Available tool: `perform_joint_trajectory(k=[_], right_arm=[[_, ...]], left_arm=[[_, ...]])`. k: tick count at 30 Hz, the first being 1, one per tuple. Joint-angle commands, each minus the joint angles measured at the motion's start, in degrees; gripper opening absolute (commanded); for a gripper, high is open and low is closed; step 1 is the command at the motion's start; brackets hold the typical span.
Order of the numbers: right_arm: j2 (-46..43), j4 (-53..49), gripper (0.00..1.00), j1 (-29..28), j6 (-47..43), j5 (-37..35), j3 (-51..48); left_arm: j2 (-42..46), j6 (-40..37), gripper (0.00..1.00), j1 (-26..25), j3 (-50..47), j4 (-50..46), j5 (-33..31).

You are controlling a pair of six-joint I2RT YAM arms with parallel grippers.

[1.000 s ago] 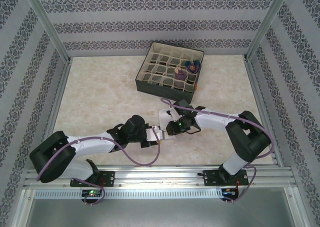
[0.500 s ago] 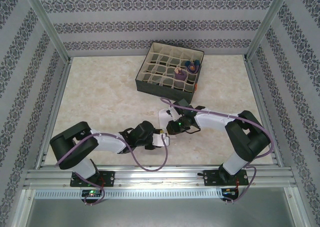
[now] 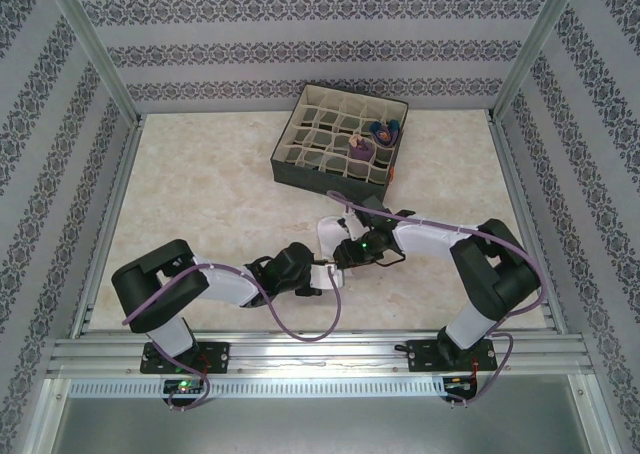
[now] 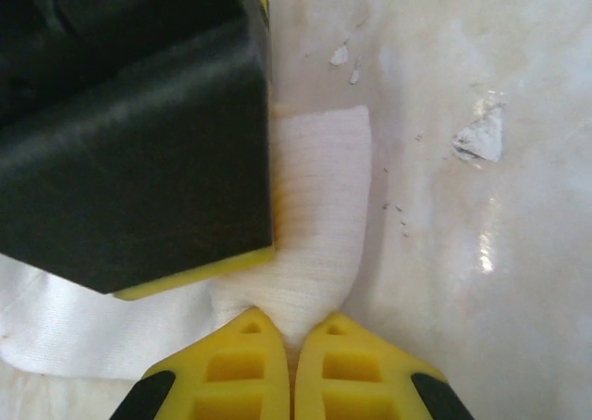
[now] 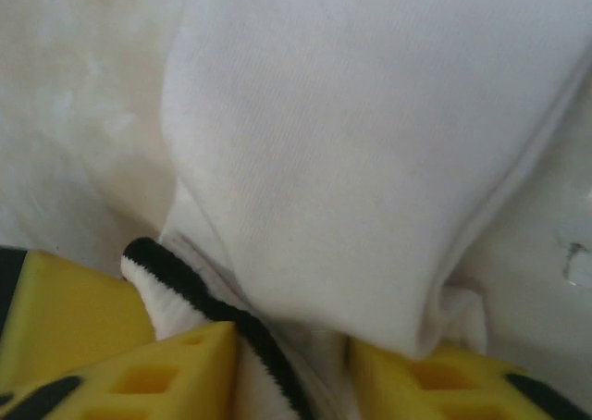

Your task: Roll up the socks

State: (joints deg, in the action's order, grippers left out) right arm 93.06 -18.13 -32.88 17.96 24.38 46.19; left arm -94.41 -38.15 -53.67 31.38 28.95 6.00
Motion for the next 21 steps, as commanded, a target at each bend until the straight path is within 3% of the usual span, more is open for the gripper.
perform_joint_trajectory(k=[1, 5, 10, 15, 21], right_arm=[[-3.48, -2.73, 0.49, 1.08, 0.96, 2.67, -3.33], [-9.13, -2.07, 0.47, 3.72, 1.10, 1.19, -3.87], [-11.42, 0.96, 0.35, 4.32, 1.47, 3.23, -4.74], [-9.38, 5.80, 0.26, 3.85, 2.90, 8.65, -7.09], [-6.97, 8.48, 0.28, 2.39, 2.73, 11.94, -9.35]], left_arm=[[0.92, 5.67, 0.00, 1.11, 3.04, -15.33, 10.46], [0.68, 9.72, 0.00, 3.10, 8.99, -29.19, 19.62], [-2.13, 13.22, 0.00, 5.50, 15.01, -39.24, 26.96], [-7.99, 18.65, 0.00, 9.41, 21.78, -45.40, 33.35], [-14.67, 24.20, 0.00, 13.11, 27.38, -48.73, 38.95]])
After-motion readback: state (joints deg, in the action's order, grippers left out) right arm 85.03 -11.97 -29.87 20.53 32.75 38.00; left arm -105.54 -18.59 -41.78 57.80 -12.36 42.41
